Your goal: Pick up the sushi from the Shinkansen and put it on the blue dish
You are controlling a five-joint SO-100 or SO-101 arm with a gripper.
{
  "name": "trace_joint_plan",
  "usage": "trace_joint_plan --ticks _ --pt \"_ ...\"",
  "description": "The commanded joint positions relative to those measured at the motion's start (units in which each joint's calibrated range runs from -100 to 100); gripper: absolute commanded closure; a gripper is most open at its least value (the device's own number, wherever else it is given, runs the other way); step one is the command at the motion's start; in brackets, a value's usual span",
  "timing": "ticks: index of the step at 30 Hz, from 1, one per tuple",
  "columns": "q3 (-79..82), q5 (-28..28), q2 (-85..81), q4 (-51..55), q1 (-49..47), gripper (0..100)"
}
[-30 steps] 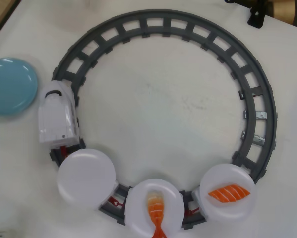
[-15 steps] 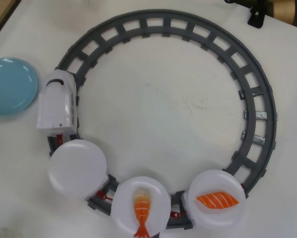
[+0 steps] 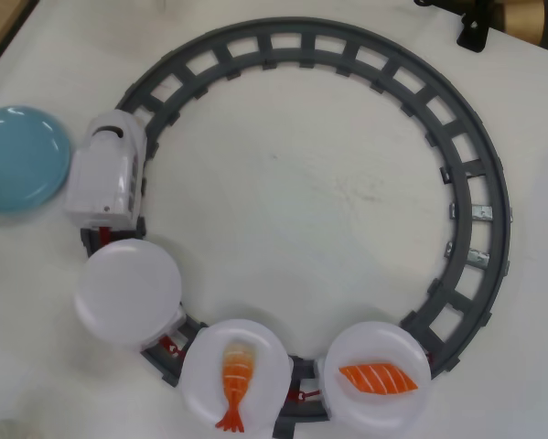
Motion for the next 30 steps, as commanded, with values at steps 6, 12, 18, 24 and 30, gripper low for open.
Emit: trace_joint_plan --ticks 6,12,18,24,30 --pt "-5.47 -0.52 9.70 -5.51 -0.13 97" --pt "-16.66 -0.52 24.55 -4.92 0.49 97" --pt "-24.86 -0.47 34.17 -4.83 0.58 97" --pt "-27.39 -0.21 37.74 -4.75 0.84 97" --pt "-28.38 -0.05 40.06 -4.92 4.27 97"
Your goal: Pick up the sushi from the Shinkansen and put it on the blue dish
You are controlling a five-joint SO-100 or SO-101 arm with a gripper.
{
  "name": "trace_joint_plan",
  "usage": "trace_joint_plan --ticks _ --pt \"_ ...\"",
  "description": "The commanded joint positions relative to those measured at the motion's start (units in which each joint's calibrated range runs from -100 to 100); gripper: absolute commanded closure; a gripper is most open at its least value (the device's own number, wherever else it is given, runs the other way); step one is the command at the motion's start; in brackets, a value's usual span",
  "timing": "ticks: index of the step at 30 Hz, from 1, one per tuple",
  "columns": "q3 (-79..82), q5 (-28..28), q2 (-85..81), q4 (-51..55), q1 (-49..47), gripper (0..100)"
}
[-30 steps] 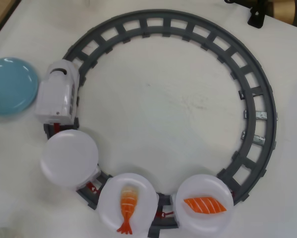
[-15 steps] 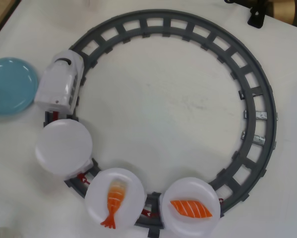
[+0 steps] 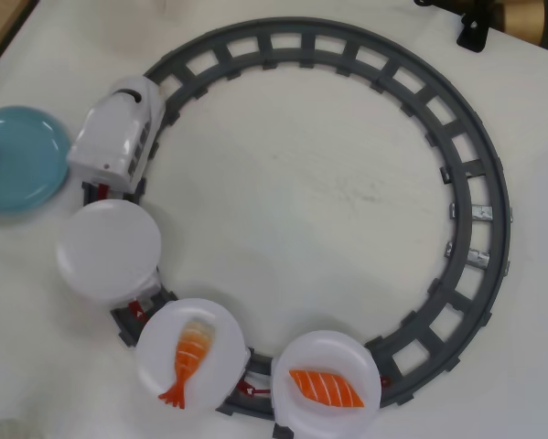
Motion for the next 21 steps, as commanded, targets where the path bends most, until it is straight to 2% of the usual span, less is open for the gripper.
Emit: trace_joint_plan --ticks 1,21 --pt "-5.04 -0.05 0.49 -0.63 2.83 97" --pt "-6.12 -0.31 2.90 -1.06 1.69 97"
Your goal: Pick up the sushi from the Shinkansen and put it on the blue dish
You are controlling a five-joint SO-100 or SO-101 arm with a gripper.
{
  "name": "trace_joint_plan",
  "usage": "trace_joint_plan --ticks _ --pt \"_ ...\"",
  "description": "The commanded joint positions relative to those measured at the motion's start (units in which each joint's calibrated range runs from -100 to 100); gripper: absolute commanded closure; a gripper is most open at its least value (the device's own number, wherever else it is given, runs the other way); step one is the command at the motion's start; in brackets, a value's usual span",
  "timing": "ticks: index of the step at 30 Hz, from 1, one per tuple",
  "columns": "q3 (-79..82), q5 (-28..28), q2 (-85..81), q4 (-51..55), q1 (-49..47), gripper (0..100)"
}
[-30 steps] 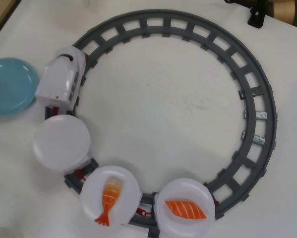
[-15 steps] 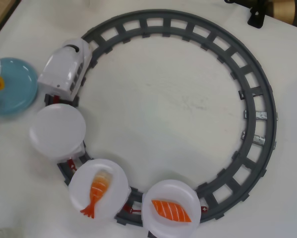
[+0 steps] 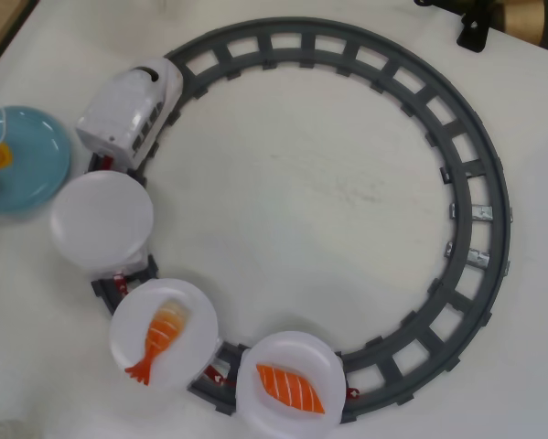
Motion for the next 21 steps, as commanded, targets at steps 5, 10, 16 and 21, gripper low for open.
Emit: trace_joint_plan --ticks 5,10,16,21 --pt "-3.84 -0.36 -0.64 -1.14 -0.76 88" --pt "-3.84 -0.26 -0.56 -1.23 -0.76 81" --pt "-3.30 -0.05 -0.56 -1.23 -0.76 81" --pt "-3.75 -0.05 -0.81 -0.63 -0.68 81"
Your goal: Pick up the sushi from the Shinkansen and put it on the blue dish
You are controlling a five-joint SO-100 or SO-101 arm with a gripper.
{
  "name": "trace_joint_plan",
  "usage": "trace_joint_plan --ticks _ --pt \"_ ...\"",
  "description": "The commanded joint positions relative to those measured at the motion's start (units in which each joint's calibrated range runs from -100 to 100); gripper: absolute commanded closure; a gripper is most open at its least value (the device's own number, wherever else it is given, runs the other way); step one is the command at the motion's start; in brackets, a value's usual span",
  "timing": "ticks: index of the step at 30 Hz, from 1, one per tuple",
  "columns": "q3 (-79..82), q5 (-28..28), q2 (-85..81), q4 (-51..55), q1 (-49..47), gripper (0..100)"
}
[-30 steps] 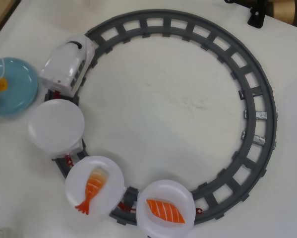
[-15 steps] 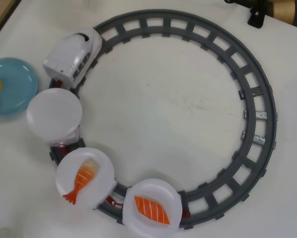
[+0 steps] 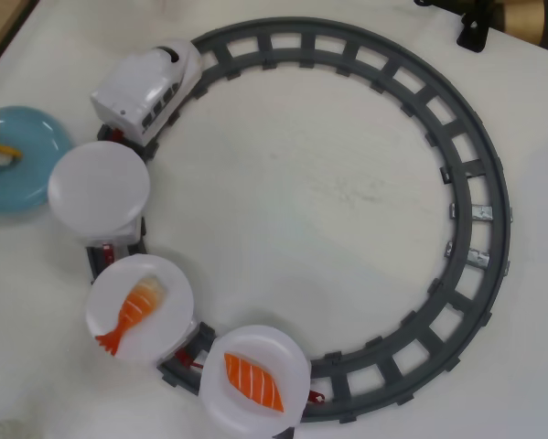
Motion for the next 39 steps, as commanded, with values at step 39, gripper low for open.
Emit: trace_joint_plan --ticks 39 --pt "36.47 0.00 -56.14 19.49 -10.43 81"
